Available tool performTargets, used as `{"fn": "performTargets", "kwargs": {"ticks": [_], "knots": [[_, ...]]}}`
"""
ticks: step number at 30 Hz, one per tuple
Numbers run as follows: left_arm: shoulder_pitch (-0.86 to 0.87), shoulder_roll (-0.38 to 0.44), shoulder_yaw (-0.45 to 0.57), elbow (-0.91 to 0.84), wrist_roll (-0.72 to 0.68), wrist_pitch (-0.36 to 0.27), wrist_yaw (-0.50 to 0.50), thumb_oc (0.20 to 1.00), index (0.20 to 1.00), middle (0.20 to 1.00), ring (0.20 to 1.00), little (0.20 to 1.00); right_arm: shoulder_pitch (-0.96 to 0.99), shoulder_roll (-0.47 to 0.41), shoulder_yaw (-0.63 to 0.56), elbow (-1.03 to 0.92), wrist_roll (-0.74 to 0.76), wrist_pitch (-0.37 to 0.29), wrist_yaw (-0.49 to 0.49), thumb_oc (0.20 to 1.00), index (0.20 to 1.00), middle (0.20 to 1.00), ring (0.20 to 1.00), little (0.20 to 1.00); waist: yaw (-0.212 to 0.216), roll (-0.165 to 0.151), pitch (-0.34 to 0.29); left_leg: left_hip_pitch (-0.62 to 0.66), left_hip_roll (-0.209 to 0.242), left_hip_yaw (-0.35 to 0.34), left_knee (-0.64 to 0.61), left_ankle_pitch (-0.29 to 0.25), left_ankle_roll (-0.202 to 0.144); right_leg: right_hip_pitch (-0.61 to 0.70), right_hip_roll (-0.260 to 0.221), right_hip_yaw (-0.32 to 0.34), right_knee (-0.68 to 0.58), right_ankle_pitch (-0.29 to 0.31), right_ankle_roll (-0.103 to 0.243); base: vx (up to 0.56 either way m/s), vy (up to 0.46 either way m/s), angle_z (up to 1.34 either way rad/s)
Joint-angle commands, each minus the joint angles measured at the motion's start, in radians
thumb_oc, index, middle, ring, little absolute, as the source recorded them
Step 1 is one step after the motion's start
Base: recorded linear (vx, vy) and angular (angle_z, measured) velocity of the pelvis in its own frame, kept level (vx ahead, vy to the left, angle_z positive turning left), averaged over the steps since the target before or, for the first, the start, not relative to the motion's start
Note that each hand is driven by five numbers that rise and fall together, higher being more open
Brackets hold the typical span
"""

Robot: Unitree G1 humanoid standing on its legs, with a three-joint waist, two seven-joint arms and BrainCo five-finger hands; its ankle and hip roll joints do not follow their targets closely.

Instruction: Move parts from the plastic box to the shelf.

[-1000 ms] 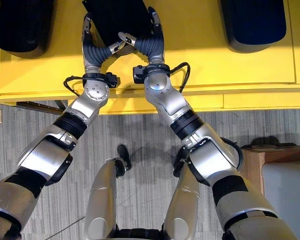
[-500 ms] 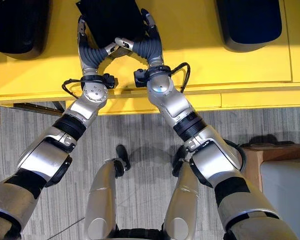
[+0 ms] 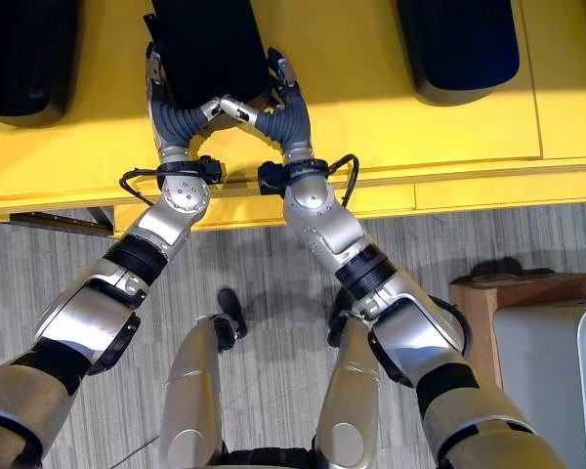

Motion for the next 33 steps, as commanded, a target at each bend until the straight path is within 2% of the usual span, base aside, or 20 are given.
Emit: {"fn": "performTargets", "kwargs": {"ticks": [1,8,22,33], "knots": [[0.01,-0.061,-0.049,-0.082,0.077,-0.047,-0.011,1.0,1.0,1.0,1.0,1.0,0.074,0.07,0.057,0.0,0.031,0.02,0.043,1.0,1.0,1.0,1.0,1.0,0.031,0.018,-0.011,0.061,-0.044,0.069,-0.122,0.033,0.014,-0.015,0.052,0.023,0.099,-0.066,0.003,0.01,0.024,-0.06],[0.028,-0.078,-0.049,-0.087,0.074,-0.056,-0.002,1.0,1.0,1.0,1.0,1.0,0.099,0.074,0.046,0.003,0.007,-0.022,0.026,1.0,1.0,1.0,1.0,1.0,0.023,0.015,-0.011,0.059,-0.042,0.072,-0.115,0.031,0.014,-0.015,0.054,0.027,0.106,-0.07,-0.001,0.01,0.008,-0.03],[0.048,-0.093,-0.032,-0.106,0.036,-0.067,0.016,1.0,1.0,1.0,1.0,1.0,0.109,0.07,0.022,-0.014,-0.064,-0.018,-0.009,1.0,1.0,1.0,1.0,1.0,0.02,0.015,-0.011,0.064,-0.04,0.075,-0.108,0.023,0.017,-0.015,0.056,0.033,0.116,-0.074,-0.001,0.0,0.0,0.0],[0.035,-0.099,-0.035,-0.114,0.087,-0.049,0.014,1.0,1.0,1.0,1.0,1.0,0.1,0.069,0.005,-0.021,-0.061,-0.015,-0.011,1.0,1.0,1.0,1.0,1.0,0.015,0.01,-0.011,0.069,-0.032,0.08,-0.102,0.019,0.017,-0.011,0.063,0.033,0.12,-0.078,0.0,0.0,0.0,0.0]]}}
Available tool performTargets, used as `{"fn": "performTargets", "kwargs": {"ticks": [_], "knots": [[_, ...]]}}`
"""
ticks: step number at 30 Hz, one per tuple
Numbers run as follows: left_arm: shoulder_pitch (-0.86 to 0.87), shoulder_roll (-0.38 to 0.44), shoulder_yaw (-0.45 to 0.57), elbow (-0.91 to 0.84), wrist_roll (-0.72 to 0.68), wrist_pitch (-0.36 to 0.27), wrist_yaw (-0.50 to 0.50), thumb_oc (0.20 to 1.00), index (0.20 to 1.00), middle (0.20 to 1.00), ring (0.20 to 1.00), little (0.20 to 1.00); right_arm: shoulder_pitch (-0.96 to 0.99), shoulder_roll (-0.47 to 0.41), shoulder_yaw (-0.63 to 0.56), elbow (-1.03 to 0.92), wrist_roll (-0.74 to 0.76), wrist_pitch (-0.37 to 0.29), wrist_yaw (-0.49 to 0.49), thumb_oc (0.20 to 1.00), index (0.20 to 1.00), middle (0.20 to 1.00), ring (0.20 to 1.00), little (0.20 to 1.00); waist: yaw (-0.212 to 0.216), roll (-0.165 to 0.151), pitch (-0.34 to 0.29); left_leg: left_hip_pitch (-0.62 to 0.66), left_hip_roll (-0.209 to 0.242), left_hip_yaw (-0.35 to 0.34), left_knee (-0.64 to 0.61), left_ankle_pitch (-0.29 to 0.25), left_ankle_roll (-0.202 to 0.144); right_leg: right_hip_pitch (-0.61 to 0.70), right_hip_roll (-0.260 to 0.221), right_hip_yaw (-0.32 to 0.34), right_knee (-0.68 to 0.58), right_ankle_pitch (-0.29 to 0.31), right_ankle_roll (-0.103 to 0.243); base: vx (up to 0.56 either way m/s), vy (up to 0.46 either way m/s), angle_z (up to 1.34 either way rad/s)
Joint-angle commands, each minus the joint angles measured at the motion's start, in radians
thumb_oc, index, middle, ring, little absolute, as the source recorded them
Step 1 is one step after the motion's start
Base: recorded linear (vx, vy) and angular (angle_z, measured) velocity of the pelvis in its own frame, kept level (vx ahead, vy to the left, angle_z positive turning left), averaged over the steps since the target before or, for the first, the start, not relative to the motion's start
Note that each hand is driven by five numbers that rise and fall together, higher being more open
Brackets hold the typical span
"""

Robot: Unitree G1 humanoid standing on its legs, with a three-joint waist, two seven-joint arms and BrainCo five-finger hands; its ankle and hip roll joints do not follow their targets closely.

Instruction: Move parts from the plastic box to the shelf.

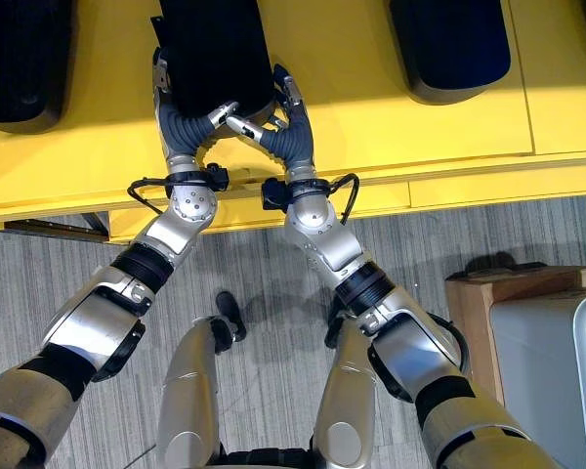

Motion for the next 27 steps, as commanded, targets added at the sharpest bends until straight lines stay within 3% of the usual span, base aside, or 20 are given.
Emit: {"fn": "performTargets", "kwargs": {"ticks": [1,27], "knots": [[0.001,-0.06,-0.038,-0.092,0.055,-0.027,-0.02,1.0,1.0,1.0,1.0,1.0,0.039,0.054,0.013,-0.001,-0.007,0.025,0.007,1.0,1.0,1.0,1.0,1.0,0.02,0.024,-0.004,0.067,-0.032,0.058,-0.12,0.041,0.007,-0.012,0.063,0.011,0.137,-0.093,-0.014,0.0,0.0,0.0],[-0.022,-0.068,-0.035,-0.094,0.042,-0.03,-0.017,1.0,1.0,1.0,1.0,1.0,0.015,0.059,-0.002,0.004,-0.034,0.021,-0.037,1.0,1.0,1.0,1.0,1.0,0.009,0.024,-0.004,0.07,-0.021,0.071,-0.121,0.042,0.002,-0.014,0.072,0.014,0.138,-0.1,-0.017,0.0,-0.009,-0.01]]}}
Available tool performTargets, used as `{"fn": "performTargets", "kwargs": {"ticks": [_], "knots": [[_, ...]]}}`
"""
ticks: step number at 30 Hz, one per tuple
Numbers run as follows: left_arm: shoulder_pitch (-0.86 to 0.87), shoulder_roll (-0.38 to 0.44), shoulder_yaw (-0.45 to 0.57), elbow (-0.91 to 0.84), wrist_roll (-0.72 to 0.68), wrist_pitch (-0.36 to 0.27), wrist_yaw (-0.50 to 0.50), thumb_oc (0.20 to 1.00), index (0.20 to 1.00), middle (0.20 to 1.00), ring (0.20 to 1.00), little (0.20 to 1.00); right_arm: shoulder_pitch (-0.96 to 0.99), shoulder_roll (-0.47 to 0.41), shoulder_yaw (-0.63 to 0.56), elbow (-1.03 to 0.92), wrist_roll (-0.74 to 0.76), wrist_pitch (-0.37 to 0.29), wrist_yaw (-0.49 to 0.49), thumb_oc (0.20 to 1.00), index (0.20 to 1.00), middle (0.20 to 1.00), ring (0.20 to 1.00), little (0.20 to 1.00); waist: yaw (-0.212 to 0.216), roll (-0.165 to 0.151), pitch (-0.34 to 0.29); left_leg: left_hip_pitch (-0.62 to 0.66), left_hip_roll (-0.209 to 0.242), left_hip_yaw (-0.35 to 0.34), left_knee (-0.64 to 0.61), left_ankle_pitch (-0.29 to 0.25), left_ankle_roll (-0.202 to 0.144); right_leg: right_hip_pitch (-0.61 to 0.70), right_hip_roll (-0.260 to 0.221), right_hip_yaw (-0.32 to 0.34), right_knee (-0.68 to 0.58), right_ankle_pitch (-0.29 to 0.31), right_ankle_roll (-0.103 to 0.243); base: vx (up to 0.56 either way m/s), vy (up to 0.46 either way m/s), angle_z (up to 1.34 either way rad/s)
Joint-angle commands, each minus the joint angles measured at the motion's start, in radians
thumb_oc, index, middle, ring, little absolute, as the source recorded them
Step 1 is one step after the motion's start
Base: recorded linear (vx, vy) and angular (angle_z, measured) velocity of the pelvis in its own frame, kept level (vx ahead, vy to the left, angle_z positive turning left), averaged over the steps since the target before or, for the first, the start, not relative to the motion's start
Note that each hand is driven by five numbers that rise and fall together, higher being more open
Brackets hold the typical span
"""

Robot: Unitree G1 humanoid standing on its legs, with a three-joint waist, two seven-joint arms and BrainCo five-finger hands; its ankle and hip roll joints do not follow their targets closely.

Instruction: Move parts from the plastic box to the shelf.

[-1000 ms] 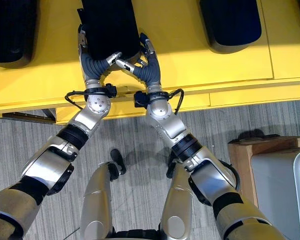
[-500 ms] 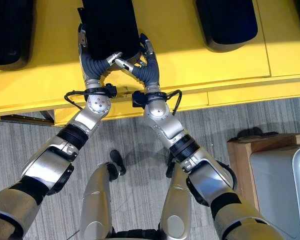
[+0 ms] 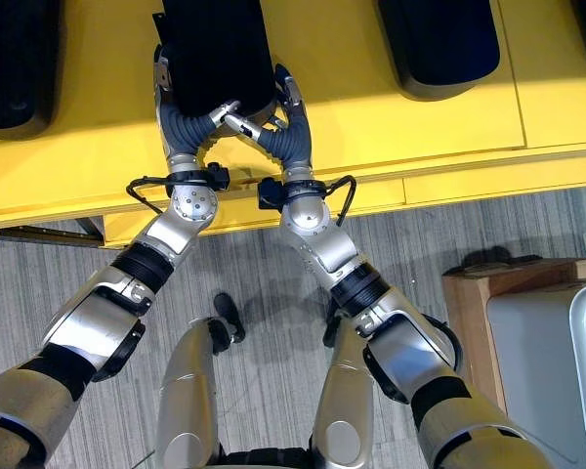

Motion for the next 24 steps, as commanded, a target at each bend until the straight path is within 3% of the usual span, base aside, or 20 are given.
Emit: {"fn": "performTargets", "kwargs": {"ticks": [1,24], "knots": [[-0.021,-0.069,-0.032,-0.085,0.033,-0.033,-0.02,1.0,1.0,1.0,1.0,1.0,0.012,0.033,0.012,0.008,-0.005,0.016,0.009,1.0,1.0,1.0,1.0,1.0,0.024,0.024,-0.004,0.071,-0.037,0.061,-0.137,0.056,0.0,-0.01,0.057,0.003,0.147,-0.11,-0.027,0.01,-0.034,-0.03],[-0.013,-0.066,-0.005,-0.078,-0.035,-0.002,0.039,1.0,1.0,1.0,1.0,1.0,0.002,0.019,0.028,0.027,-0.011,0.036,0.085,1.0,1.0,1.0,1.0,1.0,0.036,0.009,-0.004,0.064,-0.024,0.046,-0.109,0.049,-0.01,0.006,0.054,-0.015,0.149,-0.121,-0.035,0.0,-0.016,-0.02]]}}
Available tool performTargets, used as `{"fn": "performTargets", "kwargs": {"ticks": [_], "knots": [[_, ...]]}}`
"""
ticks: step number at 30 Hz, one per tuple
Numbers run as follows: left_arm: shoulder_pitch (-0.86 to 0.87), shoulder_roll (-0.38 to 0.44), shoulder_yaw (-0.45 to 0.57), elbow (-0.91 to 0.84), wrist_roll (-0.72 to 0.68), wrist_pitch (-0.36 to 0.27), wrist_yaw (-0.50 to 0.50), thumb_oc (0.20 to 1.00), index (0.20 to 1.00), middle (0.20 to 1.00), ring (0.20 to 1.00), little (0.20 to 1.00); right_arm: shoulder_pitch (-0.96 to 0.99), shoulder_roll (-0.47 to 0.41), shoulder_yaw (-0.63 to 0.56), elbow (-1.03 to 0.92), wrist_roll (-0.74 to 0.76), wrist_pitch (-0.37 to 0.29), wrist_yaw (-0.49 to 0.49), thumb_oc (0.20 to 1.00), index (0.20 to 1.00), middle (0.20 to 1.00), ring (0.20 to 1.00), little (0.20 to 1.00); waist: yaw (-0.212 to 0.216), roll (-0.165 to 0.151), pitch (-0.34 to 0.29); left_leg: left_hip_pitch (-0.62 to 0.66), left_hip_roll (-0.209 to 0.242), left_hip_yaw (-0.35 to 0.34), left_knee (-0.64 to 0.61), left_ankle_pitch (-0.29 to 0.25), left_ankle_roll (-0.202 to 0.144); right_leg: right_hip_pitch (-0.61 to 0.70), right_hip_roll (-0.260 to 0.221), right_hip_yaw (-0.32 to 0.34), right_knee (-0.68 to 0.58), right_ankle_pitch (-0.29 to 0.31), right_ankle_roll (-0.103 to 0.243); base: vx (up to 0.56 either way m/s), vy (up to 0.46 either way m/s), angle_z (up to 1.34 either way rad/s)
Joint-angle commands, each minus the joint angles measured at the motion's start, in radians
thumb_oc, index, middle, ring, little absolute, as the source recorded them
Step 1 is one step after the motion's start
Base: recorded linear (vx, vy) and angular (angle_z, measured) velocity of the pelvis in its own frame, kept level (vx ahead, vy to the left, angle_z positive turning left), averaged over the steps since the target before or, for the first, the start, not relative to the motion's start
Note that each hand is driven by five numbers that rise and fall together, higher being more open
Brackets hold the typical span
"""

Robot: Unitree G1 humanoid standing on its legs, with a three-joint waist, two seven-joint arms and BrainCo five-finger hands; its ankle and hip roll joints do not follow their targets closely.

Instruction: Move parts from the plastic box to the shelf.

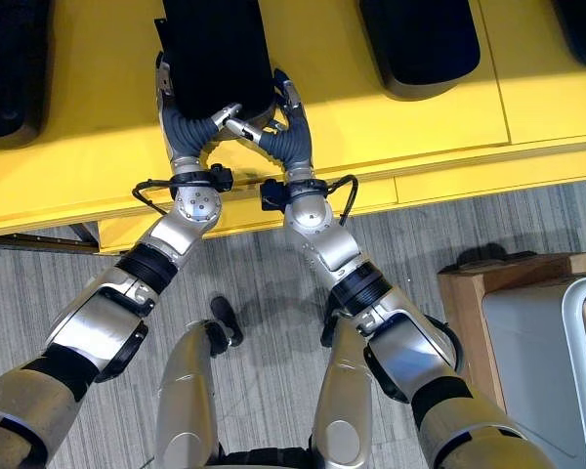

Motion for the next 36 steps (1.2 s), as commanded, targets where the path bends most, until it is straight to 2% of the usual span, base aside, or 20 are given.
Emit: {"fn": "performTargets", "kwargs": {"ticks": [1,10,15,16,18,20,21,23,26,32,36], "knots": [[-0.012,-0.054,-0.005,-0.072,0.02,-0.024,0.013,1.0,1.0,1.0,1.0,1.0,0.005,0.022,0.041,0.014,-0.007,-0.003,0.035,1.0,1.0,1.0,1.0,1.0,0.037,0.01,-0.006,0.042,-0.038,0.037,-0.105,0.047,-0.002,0.006,0.041,-0.03,0.13,-0.11,-0.019,0.0,0.0,0.0],[-0.019,-0.056,0.009,-0.062,0.001,-0.001,0.08,1.0,1.0,1.0,1.0,1.0,-0.004,0.021,0.041,0.016,-0.01,-0.006,0.047,1.0,1.0,1.0,1.0,1.0,0.042,0.006,-0.006,0.04,-0.04,0.031,-0.104,0.045,-0.002,0.007,0.039,-0.033,0.128,-0.109,-0.016,0.0,0.0,0.0],[-0.014,-0.048,0.013,-0.057,0.012,-0.003,0.107,1.0,1.0,1.0,1.0,1.0,-0.005,0.019,0.041,0.011,-0.009,-0.004,0.012,1.0,1.0,1.0,1.0,1.0,0.046,0.007,-0.006,0.045,-0.042,0.031,-0.107,0.045,-0.002,0.014,0.037,-0.037,0.122,-0.108,-0.016,0.0,0.0,0.0],[-0.016,-0.041,0.019,-0.055,0.031,-0.029,0.151,1.0,1.0,1.0,1.0,1.0,-0.005,0.017,0.037,0.012,-0.007,-0.018,-0.023,1.0,1.0,1.0,1.0,1.0,0.046,0.007,-0.006,0.046,-0.042,0.029,-0.108,0.045,-0.003,0.014,0.036,-0.036,0.123,-0.108,-0.016,0.0,0.0,0.0],[-0.014,-0.036,0.023,-0.058,0.032,-0.035,0.16,1.0,1.0,1.0,1.0,1.0,-0.003,0.013,0.037,0.012,-0.017,-0.029,-0.039,1.0,1.0,1.0,1.0,1.0,0.047,0.008,-0.006,0.047,-0.043,0.028,-0.108,0.045,-0.003,0.016,0.036,-0.036,0.121,-0.109,-0.016,0.0,0.0,0.0],[-0.009,-0.029,0.029,-0.059,0.057,-0.057,0.207,1.0,1.0,1.0,1.0,1.0,0.0,0.009,0.027,0.007,-0.062,-0.066,-0.124,1.0,1.0,1.0,1.0,1.0,0.046,0.01,-0.006,0.052,-0.043,0.029,-0.109,0.043,-0.004,0.02,0.034,-0.038,0.12,-0.11,-0.017,0.0,0.0,0.0],[-0.009,-0.024,0.038,-0.063,0.06,-0.069,0.249,1.0,1.0,1.0,1.0,1.0,0.003,0.004,0.012,-0.007,-0.113,-0.089,-0.197,1.0,1.0,1.0,1.0,1.0,0.046,0.013,-0.006,0.059,-0.044,0.03,-0.113,0.04,-0.003,0.026,0.031,-0.039,0.116,-0.111,-0.015,0.0,0.0,0.0],[-0.007,-0.021,0.055,-0.073,0.066,-0.075,0.256,1.0,1.0,1.0,1.0,1.0,0.006,0.0,-0.012,-0.026,-0.132,-0.104,-0.277,1.0,1.0,1.0,1.0,1.0,0.044,0.018,-0.006,0.064,-0.049,0.03,-0.119,0.039,-0.003,0.029,0.031,-0.037,0.111,-0.113,-0.012,0.0,0.0,0.0],[-0.015,-0.023,0.057,-0.079,0.088,-0.071,0.256,1.0,1.0,1.0,1.0,1.0,-0.002,0.001,-0.034,-0.043,-0.169,-0.098,-0.318,1.0,1.0,1.0,1.0,1.0,0.042,0.024,-0.006,0.071,-0.054,0.033,-0.127,0.038,-0.003,0.033,0.029,-0.037,0.104,-0.115,-0.01,0.0,0.0,0.0],[-0.014,-0.02,0.054,-0.086,0.104,-0.068,0.248,1.0,1.0,1.0,1.0,1.0,-0.004,-0.005,-0.032,-0.086,-0.232,-0.063,-0.337,1.0,1.0,1.0,1.0,1.0,0.04,0.034,-0.006,0.085,-0.06,0.039,-0.137,0.038,-0.001,0.044,0.027,-0.037,0.098,-0.119,-0.011,0.0,0.003,0.01],[-0.011,-0.016,0.056,-0.087,0.096,-0.077,0.251,1.0,1.0,1.0,1.0,1.0,-0.012,-0.007,-0.031,-0.098,-0.269,-0.088,-0.382,1.0,1.0,1.0,1.0,1.0,0.04,0.039,-0.006,0.094,-0.062,0.041,-0.137,0.035,0.002,0.051,0.025,-0.036,0.098,-0.122,-0.012,0.0,0.0,0.0]]}}
